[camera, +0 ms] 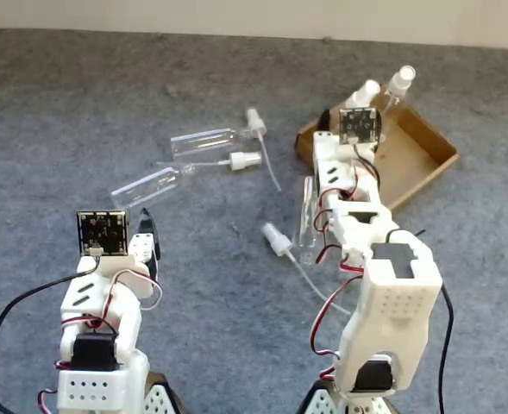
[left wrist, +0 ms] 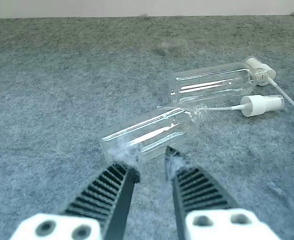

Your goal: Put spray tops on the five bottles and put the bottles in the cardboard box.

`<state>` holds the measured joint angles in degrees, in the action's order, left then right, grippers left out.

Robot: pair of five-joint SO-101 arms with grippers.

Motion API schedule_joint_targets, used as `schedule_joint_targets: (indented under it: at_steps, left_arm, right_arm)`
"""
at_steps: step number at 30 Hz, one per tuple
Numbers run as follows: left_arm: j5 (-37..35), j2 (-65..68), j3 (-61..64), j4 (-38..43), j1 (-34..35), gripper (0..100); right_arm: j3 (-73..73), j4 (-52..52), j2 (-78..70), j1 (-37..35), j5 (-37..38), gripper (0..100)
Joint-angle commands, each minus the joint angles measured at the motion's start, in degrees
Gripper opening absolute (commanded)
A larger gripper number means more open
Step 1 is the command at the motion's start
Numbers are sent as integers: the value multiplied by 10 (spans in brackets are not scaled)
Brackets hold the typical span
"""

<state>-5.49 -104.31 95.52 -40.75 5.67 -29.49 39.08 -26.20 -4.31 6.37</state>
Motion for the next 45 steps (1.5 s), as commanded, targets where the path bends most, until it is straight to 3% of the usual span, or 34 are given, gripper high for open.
schedule_joint_targets:
  at_steps: [1, 7, 15, 33, 45]
  left_arm:
    - [5, -7, 1, 14, 5, 56]
    - [5, -7, 1, 14, 5, 56]
    - [5, -7, 1, 14, 6, 56]
    - [5, -7, 1, 12, 5, 56]
    - [5, -7, 1, 12, 5, 56]
  right_arm:
    - [6, 13, 16, 0, 7, 300]
    - [6, 10, 29, 1, 5, 300]
    - [6, -122, 111, 1, 5, 300]
    - [11, -136, 121, 4, 8, 300]
    - [51, -278, 196, 5, 7, 300]
